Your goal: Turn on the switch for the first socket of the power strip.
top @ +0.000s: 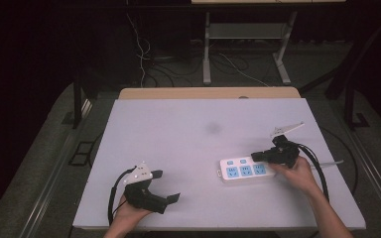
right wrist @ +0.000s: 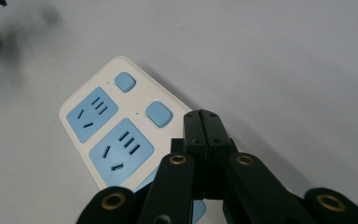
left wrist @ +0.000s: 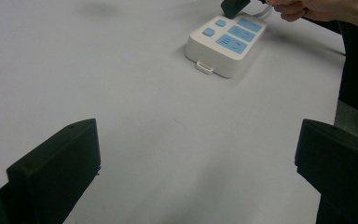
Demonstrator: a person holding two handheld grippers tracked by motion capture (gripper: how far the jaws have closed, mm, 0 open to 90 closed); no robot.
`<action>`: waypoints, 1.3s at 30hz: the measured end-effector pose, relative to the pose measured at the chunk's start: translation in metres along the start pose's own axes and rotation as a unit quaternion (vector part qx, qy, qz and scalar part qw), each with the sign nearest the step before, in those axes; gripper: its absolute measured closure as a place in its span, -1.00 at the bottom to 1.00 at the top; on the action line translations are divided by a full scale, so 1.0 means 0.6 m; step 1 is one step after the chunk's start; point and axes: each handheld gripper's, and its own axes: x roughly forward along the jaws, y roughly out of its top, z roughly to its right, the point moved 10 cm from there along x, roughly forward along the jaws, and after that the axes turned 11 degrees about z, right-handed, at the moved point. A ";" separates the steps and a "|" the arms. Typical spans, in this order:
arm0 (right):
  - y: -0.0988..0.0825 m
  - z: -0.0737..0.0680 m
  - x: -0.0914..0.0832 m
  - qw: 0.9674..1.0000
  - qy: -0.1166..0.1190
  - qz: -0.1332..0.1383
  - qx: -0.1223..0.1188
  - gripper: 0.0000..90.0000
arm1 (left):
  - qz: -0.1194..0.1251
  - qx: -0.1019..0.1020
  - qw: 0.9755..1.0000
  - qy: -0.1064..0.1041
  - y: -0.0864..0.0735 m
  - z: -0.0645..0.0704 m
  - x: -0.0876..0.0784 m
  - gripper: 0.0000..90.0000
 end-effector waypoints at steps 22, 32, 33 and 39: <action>0.000 -0.018 -0.011 0.999 -0.019 -0.019 -0.027 1.00 | 0.000 0.000 1.000 -0.001 0.000 -0.001 0.001 -1.00; 0.013 -0.038 -0.036 0.999 -0.023 0.006 -0.031 0.99 | 0.001 -0.001 1.000 -0.001 0.001 0.002 0.000 -1.00; 0.013 -0.041 -0.039 0.999 -0.022 0.008 -0.031 0.99 | 0.002 -0.001 1.000 -0.001 0.001 0.001 0.000 -1.00; 0.011 -0.050 -0.060 0.999 -0.028 0.020 -0.032 0.99 | 0.003 -0.002 1.000 0.000 0.001 0.001 -0.001 -1.00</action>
